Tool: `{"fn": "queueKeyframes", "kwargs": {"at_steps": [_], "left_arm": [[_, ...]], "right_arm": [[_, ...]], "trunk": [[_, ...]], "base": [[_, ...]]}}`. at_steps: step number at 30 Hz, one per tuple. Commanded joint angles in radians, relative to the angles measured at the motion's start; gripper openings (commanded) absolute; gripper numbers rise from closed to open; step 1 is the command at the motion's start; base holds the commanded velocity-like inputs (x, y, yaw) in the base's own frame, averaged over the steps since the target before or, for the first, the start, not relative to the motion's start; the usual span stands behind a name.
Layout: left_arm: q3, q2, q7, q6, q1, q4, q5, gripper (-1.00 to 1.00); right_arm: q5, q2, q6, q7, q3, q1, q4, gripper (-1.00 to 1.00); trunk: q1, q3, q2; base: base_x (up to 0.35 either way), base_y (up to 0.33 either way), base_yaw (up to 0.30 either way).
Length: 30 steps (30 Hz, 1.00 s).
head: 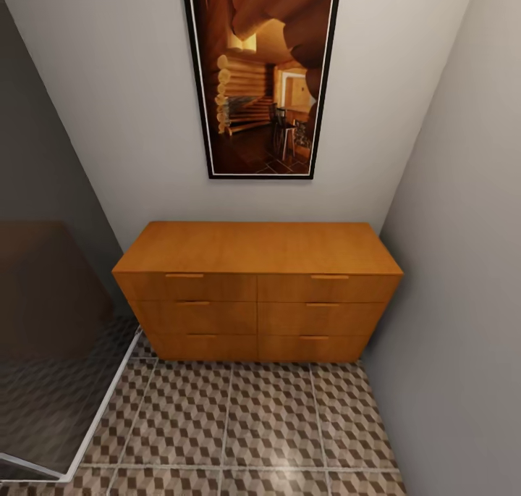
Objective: Take the four mousetraps from the cabinet in the bathroom and place them on the bathroom floor. Make sure all four end up on the same floor surface, and ensure that at least two of them are either under or directly next to the same bathroom sink.
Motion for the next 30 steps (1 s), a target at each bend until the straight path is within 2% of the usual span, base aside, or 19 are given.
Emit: {"fn": "queueKeyframes", "kwargs": {"at_steps": [1,7,21,30], "left_arm": [[-0.009,0.000,0.014,-0.001,0.000,-0.001,-0.003,-1.00],[-0.009,-0.001,0.014,-0.001,0.000,-0.001,-0.003,-1.00],[-0.009,-0.001,0.014,-0.001,0.000,0.002,-0.003,-1.00],[-0.009,-0.001,0.014,-0.001,0.000,0.008,-0.003,-1.00]], "right_arm": [[-0.006,-0.001,-0.003,-0.009,0.009,0.000,0.000,-1.00],[-0.006,-0.001,-0.003,-0.009,0.009,0.000,0.000,-1.00],[-0.006,-0.002,-0.003,-0.009,0.008,-0.001,0.000,-1.00],[-0.006,-0.002,-0.002,-0.009,0.006,0.000,0.000,-1.00]], "trunk": [[0.000,-0.002,-0.001],[0.000,-0.005,-0.001],[0.000,-0.006,-0.001],[0.000,-0.006,-0.001]], "base": [[0.000,0.000,0.134],[0.000,0.000,0.125],[-0.002,0.000,0.008],[-0.214,0.047,0.221]]}}
